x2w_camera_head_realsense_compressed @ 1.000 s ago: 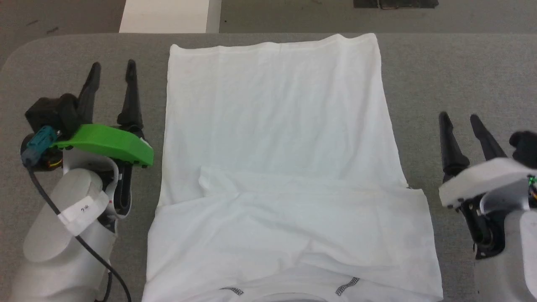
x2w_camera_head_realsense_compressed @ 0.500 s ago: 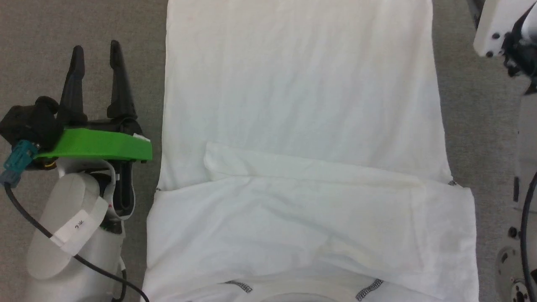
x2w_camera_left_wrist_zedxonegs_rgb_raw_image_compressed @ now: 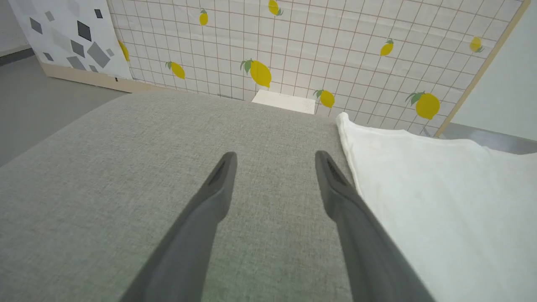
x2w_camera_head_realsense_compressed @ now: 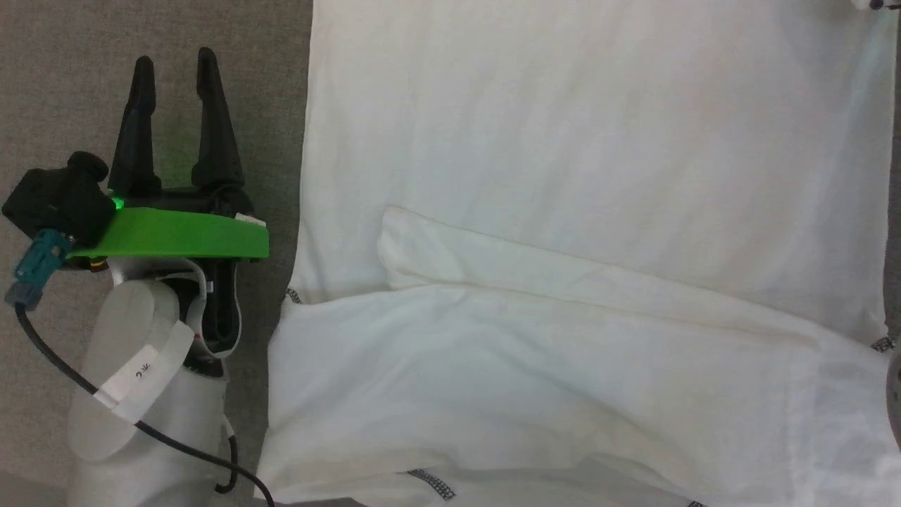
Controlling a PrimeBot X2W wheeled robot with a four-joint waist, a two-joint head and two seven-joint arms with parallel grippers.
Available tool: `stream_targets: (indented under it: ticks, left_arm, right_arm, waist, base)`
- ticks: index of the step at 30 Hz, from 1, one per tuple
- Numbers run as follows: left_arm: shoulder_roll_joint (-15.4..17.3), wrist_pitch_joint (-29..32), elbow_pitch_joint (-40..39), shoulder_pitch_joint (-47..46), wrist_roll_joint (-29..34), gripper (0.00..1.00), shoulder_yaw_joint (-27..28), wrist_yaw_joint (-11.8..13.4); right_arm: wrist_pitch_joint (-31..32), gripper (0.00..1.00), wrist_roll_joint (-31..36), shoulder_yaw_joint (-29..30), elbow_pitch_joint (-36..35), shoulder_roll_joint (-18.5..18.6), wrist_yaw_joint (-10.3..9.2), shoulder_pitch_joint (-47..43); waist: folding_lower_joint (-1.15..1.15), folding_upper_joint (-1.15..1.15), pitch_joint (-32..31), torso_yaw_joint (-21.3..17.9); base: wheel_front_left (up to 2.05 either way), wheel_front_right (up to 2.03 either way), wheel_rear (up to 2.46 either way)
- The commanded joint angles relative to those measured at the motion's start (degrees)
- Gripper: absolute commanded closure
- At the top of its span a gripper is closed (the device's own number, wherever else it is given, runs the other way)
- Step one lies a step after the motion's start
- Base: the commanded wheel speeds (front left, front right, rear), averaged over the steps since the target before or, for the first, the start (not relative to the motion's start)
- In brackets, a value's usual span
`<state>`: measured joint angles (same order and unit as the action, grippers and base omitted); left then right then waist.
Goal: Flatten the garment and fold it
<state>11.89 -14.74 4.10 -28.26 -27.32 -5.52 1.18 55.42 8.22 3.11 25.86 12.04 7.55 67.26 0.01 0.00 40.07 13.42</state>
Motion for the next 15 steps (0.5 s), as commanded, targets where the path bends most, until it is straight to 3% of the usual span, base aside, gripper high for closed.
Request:
stream_targets:
  ticks: [1,4,5,6,7,11,15]
  left_arm:
    - [-0.54,-0.26,0.22,-0.79,0.56,0.0,0.61,-0.56]
    - [-1.07,-0.26,0.76,-0.92,1.36,0.0,1.54,-1.32]
    - [-1.09,-0.26,0.97,-1.0,1.54,0.0,1.76,-1.55]
    - [-1.05,-0.26,1.23,-1.23,1.66,0.0,1.94,-1.91]
    - [-0.93,-0.26,1.48,-1.6,1.61,0.0,1.98,-2.26]
    - [1.27,2.8,2.27,-6.28,1.21,0.0,1.16,-4.22]
    - [4.67,12.94,3.76,-15.26,0.13,0.0,-0.5,-5.63]
  right_arm:
    - [0.4,0.0,0.49,-0.76,0.75,0.49,-0.06,0.72]
    - [1.77,0.0,-0.28,-1.84,1.81,1.04,-0.06,0.36]
    - [2.5,0.24,-0.6,-1.86,2.11,1.05,-0.06,0.29]
    - [2.99,0.75,-1.04,-2.06,2.17,1.03,-0.06,0.32]
    - [3.17,1.0,-1.38,-2.1,2.05,1.02,-0.06,0.46]
    - [3.33,1.0,-2.59,-3.1,0.94,1.15,-0.06,1.12]
    - [2.92,1.0,-4.61,-4.88,-0.42,0.91,-0.06,1.99]
  waist:
    - [-0.01,0.0,2.25,1.91]
    - [-0.01,0.0,2.25,1.48]
    - [-0.01,0.0,2.12,1.24]
    - [-0.01,0.0,1.92,0.92]
    - [-0.01,0.0,1.76,0.66]
    - [-0.01,0.0,0.81,-0.69]
    - [-0.01,0.0,0.23,-2.44]
  base:
    - [0.0,0.0,0.0]
    - [0.0,0.0,0.0]
    - [0.0,0.0,0.0]
    - [0.0,0.0,0.0]
    - [0.0,0.0,0.0]
    - [0.0,0.0,0.0]
    - [0.0,0.0,0.0]
